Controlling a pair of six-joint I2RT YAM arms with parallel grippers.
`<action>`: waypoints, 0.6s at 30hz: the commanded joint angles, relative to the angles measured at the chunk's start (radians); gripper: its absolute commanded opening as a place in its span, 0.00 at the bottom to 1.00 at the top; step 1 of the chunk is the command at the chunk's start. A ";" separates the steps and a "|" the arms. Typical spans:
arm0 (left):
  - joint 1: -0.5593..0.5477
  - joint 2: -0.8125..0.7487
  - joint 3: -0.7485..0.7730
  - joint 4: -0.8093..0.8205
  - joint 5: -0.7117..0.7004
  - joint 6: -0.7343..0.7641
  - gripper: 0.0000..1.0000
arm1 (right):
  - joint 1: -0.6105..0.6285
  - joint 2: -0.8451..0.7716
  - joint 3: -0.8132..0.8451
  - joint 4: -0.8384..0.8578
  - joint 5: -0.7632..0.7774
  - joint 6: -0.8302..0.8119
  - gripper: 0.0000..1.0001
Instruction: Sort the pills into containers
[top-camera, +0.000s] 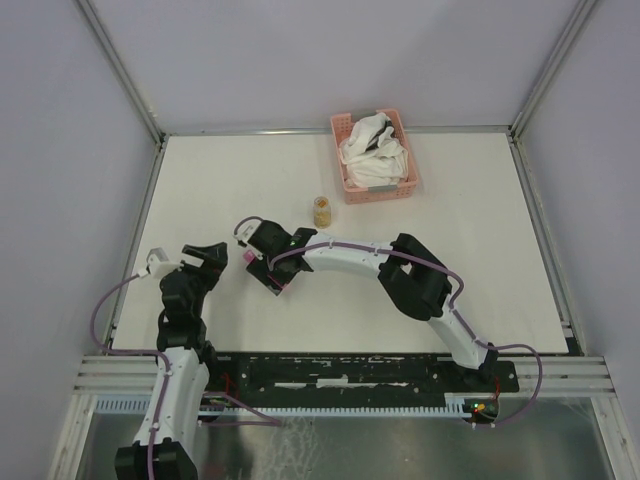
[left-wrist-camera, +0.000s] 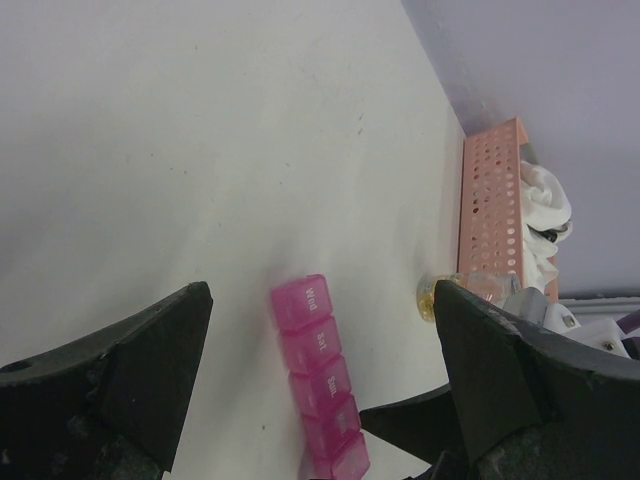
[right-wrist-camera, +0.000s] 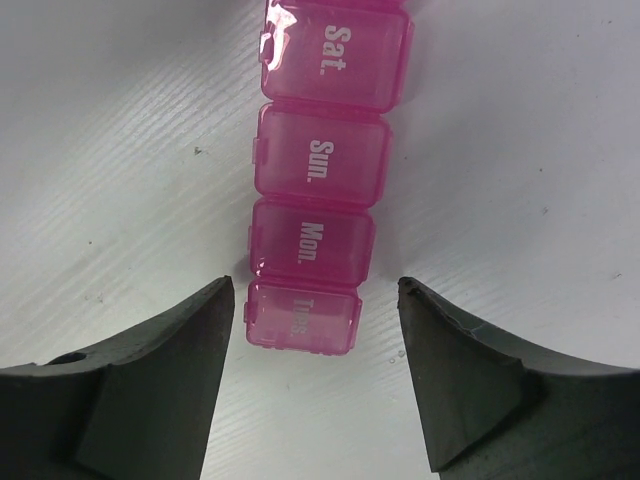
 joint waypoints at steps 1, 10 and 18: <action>0.005 -0.015 -0.009 0.004 -0.008 0.029 0.99 | 0.004 0.002 0.039 -0.002 0.037 -0.011 0.74; 0.004 -0.016 -0.010 0.004 0.020 0.028 0.99 | 0.003 -0.005 0.031 -0.008 0.029 -0.022 0.56; 0.005 -0.020 -0.010 0.020 0.219 -0.005 0.99 | -0.055 -0.170 -0.101 0.088 -0.098 -0.063 0.29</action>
